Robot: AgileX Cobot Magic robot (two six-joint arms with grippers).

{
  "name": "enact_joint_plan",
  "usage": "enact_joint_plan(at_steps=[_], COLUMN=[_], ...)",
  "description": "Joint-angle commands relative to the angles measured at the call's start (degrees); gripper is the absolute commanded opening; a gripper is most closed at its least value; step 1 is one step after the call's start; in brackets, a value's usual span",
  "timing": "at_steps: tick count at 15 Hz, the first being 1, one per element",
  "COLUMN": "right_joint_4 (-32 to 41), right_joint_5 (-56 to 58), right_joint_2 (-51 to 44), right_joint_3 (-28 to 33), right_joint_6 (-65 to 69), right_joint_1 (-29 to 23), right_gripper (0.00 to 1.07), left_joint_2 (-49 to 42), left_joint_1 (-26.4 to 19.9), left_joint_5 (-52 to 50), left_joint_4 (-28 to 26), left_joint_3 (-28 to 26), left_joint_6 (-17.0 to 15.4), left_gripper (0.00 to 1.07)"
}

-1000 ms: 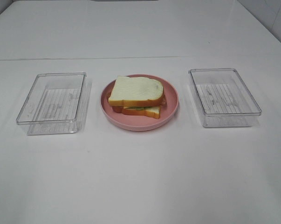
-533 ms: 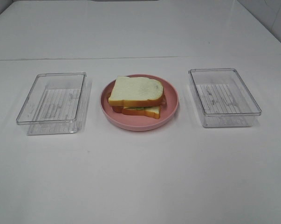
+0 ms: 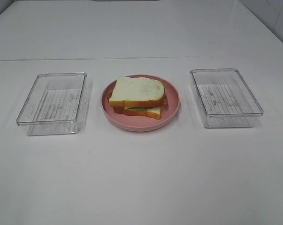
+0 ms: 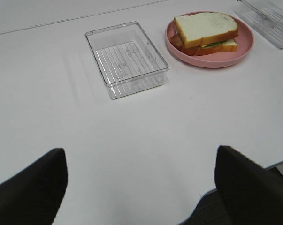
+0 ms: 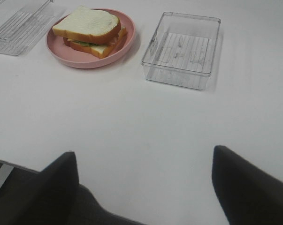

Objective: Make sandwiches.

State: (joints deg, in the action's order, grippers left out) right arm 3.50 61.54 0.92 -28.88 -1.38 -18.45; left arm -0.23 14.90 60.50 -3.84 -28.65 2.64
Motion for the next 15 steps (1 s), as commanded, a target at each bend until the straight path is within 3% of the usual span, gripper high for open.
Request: enact_joint_plan(at_steps=[1, 11, 12, 15], right_joint_4=[0.0, 0.1, 0.6, 0.6], right_joint_5=[-0.7, -0.7, -0.7, -0.8], right_joint_2=[-0.5, -0.5, -0.5, -0.5], right_joint_3=[0.2, 0.2, 0.2, 0.2], right_joint_6=[-0.3, -0.3, -0.3, -0.3], right_joint_1=[0.1, 0.3, 1.8, 13.9], right_gripper=[0.75, 0.75, 0.75, 0.75], left_joint_2=[-0.9, -1.2, -1.2, -1.3], left_joint_1=[-0.2, -0.5, -2.3, -12.9], left_joint_5=[-0.6, -0.6, -0.6, -0.6], left_joint_4=[-0.2, -0.2, -0.2, -0.2], left_joint_3=[0.1, 0.1, 0.1, 0.1], left_joint_6=[0.1, 0.1, 0.1, 0.1], left_gripper=[0.81, 0.81, 0.81, 0.81])
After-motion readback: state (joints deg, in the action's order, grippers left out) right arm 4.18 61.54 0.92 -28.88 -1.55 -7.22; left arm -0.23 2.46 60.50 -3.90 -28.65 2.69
